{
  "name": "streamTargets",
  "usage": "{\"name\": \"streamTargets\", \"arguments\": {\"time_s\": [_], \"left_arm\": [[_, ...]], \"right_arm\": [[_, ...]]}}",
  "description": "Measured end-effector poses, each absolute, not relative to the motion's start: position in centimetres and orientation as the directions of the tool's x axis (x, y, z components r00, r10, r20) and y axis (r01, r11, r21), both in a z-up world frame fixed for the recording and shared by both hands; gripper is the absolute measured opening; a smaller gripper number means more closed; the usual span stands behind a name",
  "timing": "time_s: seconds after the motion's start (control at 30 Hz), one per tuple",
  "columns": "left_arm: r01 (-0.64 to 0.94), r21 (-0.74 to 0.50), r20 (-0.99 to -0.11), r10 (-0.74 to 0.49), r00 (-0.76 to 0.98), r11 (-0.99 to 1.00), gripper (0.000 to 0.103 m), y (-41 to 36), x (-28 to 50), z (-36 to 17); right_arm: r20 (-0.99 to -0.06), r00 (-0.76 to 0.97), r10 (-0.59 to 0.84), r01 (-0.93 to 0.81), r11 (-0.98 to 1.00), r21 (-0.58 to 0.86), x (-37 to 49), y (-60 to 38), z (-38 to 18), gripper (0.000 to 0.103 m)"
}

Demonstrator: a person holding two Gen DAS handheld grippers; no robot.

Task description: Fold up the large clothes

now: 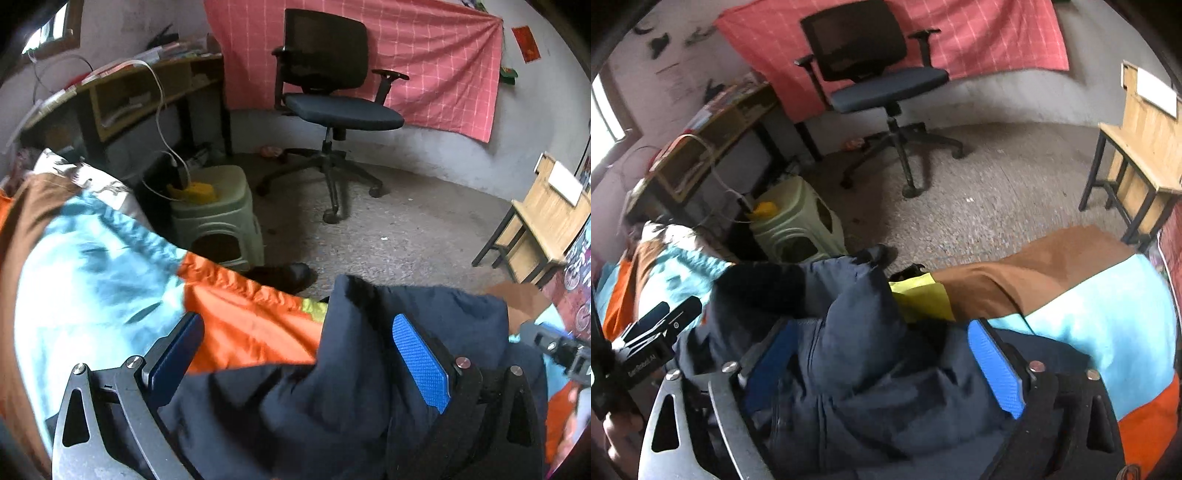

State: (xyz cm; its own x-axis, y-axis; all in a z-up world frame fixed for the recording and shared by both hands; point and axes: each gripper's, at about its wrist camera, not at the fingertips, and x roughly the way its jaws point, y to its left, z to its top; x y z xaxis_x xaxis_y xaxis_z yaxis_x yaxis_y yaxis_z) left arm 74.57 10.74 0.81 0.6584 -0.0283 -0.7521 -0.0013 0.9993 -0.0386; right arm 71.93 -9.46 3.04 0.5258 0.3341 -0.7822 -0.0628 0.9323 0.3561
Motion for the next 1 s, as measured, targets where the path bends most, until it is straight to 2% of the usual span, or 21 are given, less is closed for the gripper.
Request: {"name": "streamTargets", "arguments": {"time_s": [0.03,0.1,0.17,0.2,0.27,0.3,0.33,0.4,0.5,0.6,0.87,1.0], "left_arm": [[0.004,-0.059,-0.756,-0.047,0.653,0.998,0.096,11.0,75.1,0.5],[0.020,-0.088,-0.764,-0.080,0.640,0.996,0.083,11.2,76.0,0.2],[0.025,-0.099,-0.790,-0.094,0.606,0.995,0.052,11.3,76.8,-0.4],[0.033,-0.110,-0.800,-0.108,0.591,0.993,0.045,11.4,77.1,-0.7],[0.042,-0.116,-0.813,-0.120,0.569,0.992,0.019,11.2,77.4,-1.2],[0.048,-0.110,-0.818,-0.118,0.562,0.993,0.011,10.7,77.3,-1.3],[0.056,-0.096,-0.817,-0.111,0.566,0.994,0.008,10.6,77.1,-1.2],[0.065,-0.100,-0.792,-0.119,0.599,0.993,0.006,10.4,76.1,-0.6],[0.071,-0.116,-0.760,-0.135,0.636,0.991,0.005,10.1,74.5,0.8],[0.096,-0.148,-0.704,-0.173,0.689,0.984,0.005,10.5,71.8,3.2],[0.181,-0.148,-0.540,-0.233,0.809,0.972,0.004,10.8,61.3,9.4],[0.188,-0.159,-0.500,-0.243,0.831,0.969,0.003,10.4,56.2,11.5]], "right_arm": [[-0.792,0.512,0.332,-0.051,0.932,0.359,72.5,-9.2,2.7,0.085],[-0.800,0.502,0.328,-0.020,0.929,0.369,73.3,-9.0,1.9,0.083],[-0.809,0.495,0.317,-0.002,0.932,0.363,74.2,-8.6,1.3,0.083],[-0.814,0.491,0.308,0.003,0.935,0.356,74.6,-8.4,1.0,0.083],[-0.819,0.491,0.298,0.012,0.937,0.348,75.4,-7.9,0.7,0.083],[-0.821,0.486,0.299,0.022,0.935,0.353,75.7,-7.8,0.3,0.080],[-0.823,0.481,0.303,0.029,0.932,0.361,75.8,-7.7,0.1,0.075],[-0.819,0.470,0.329,0.035,0.920,0.390,75.8,-7.7,-0.6,0.043],[-0.809,0.495,0.318,0.009,0.929,0.371,74.4,-7.8,0.0,0.021],[-0.769,0.541,0.341,-0.043,0.924,0.379,72.1,-8.5,1.9,0.015],[-0.592,0.694,0.409,-0.252,0.909,0.333,62.4,-10.7,8.1,0.013],[-0.503,0.744,0.439,-0.331,0.897,0.293,56.9,-11.2,10.0,0.012]]}}
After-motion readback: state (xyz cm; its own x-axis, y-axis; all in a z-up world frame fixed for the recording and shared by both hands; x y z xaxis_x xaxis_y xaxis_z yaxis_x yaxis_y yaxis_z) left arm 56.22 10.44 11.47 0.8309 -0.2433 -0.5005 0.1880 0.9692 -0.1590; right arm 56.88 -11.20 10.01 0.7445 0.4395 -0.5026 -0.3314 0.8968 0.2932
